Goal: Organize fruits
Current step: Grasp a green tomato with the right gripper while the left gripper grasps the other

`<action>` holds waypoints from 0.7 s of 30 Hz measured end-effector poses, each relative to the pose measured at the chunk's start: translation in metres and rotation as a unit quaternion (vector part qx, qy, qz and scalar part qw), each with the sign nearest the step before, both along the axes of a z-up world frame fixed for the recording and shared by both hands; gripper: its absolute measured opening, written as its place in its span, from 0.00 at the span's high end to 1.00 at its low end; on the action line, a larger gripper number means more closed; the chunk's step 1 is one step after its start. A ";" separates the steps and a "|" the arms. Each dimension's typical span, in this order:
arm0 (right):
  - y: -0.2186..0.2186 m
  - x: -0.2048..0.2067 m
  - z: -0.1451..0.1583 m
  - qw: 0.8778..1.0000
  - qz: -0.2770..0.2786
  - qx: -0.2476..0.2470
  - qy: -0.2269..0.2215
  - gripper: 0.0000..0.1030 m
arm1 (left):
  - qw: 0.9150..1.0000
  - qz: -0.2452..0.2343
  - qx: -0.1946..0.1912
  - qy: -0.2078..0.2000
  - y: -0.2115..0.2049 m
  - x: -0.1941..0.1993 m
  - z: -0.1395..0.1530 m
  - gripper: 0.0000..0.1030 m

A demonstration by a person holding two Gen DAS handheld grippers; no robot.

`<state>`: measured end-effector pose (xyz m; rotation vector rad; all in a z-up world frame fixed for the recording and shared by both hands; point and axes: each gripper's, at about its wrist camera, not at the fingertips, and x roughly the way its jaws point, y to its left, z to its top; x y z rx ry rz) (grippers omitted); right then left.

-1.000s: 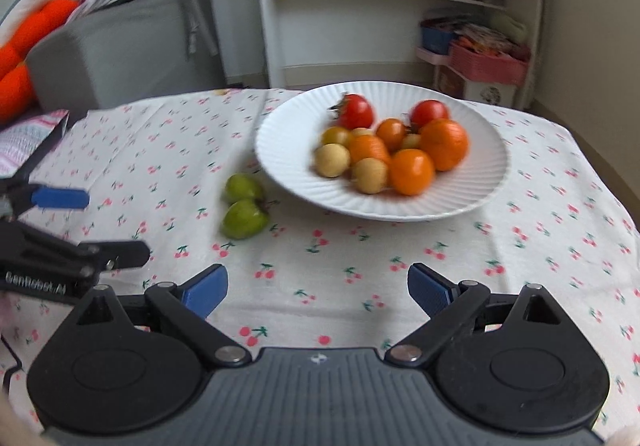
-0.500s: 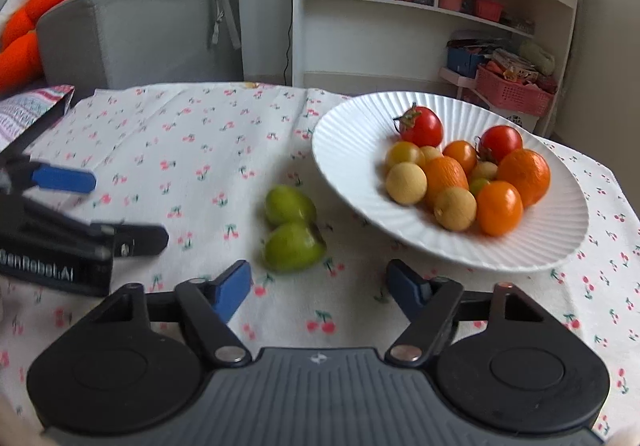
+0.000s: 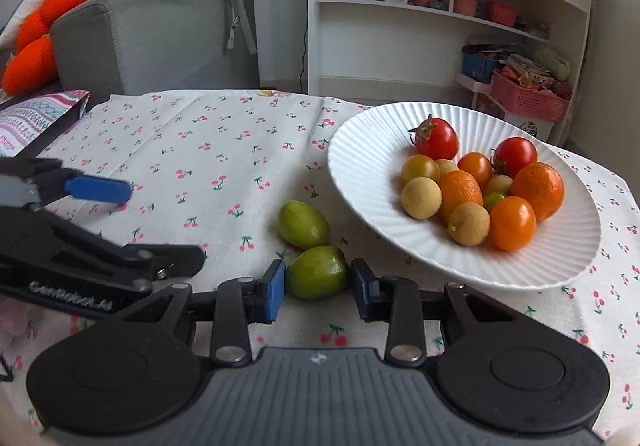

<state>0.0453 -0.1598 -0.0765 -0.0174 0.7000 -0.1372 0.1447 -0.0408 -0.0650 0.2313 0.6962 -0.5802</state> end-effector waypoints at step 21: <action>-0.041 -0.023 0.004 0.999 -0.046 0.007 0.014 0.69 | 0.999 -0.043 -0.026 0.007 -0.062 -0.017 0.000 0.62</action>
